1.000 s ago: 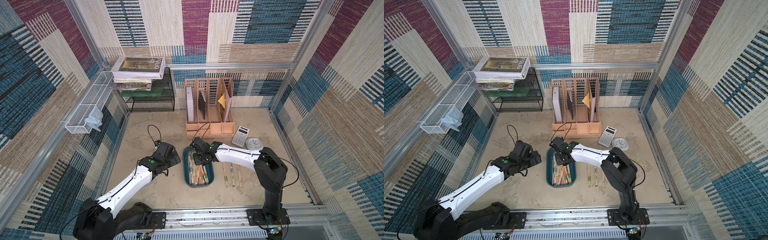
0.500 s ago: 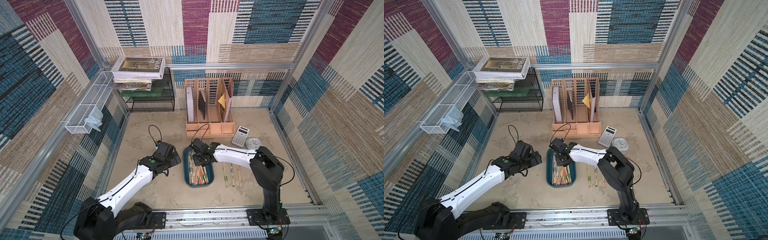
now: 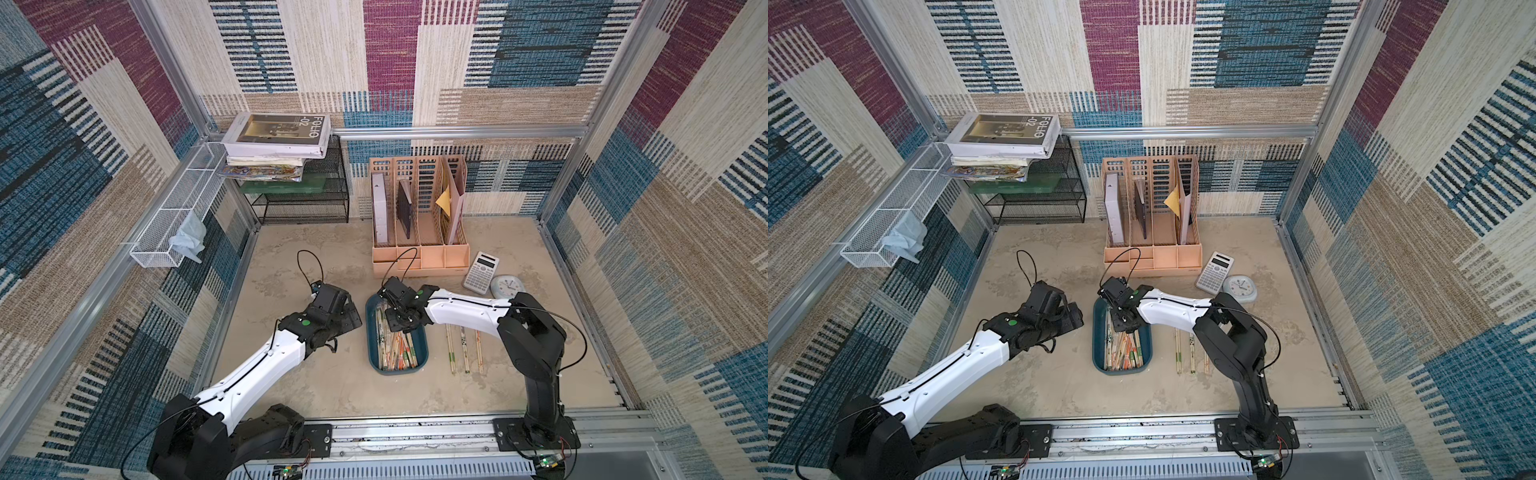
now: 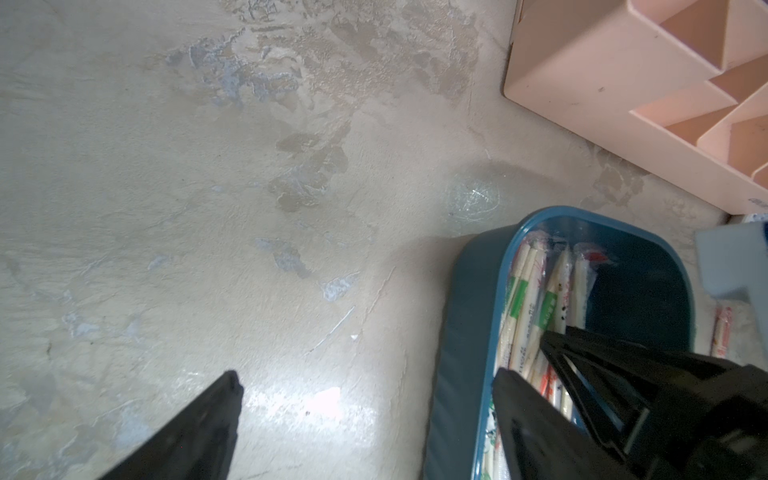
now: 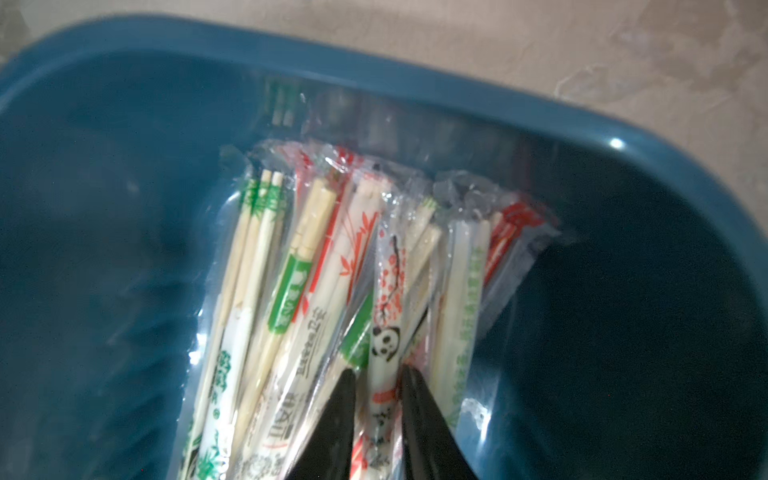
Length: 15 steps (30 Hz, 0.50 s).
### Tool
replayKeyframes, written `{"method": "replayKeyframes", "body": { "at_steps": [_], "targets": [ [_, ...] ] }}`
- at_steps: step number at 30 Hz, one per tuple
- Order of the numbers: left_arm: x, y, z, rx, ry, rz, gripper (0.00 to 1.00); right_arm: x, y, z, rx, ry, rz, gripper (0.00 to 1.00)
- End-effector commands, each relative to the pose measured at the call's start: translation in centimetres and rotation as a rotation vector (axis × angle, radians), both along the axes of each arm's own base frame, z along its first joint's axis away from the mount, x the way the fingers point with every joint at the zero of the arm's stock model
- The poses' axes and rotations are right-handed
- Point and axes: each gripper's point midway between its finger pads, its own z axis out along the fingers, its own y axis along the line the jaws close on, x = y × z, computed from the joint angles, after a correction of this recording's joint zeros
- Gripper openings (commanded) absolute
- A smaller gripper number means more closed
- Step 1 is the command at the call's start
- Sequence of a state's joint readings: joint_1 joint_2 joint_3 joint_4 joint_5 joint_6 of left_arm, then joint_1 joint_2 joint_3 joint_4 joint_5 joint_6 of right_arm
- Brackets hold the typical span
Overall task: Take the paired disposable chopsticks out of the storage box
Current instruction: Pick up the paired disposable chopsticks from the storage box.
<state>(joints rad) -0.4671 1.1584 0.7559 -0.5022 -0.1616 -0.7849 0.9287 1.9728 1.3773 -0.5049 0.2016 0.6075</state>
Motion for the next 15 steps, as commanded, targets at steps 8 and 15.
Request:
{"method": "replayKeyframes", "body": {
  "at_steps": [8,15],
  "targets": [
    [0.2,-0.2,0.4,-0.009,-0.011,-0.003,0.96,-0.2,0.0,1.2,0.012,-0.011,0.004,0.14],
    [0.2,-0.2,0.5,-0.007,-0.013,-0.013,0.96,-0.3,0.3,3.9,0.055,-0.046,0.009,0.03]
  ]
}}
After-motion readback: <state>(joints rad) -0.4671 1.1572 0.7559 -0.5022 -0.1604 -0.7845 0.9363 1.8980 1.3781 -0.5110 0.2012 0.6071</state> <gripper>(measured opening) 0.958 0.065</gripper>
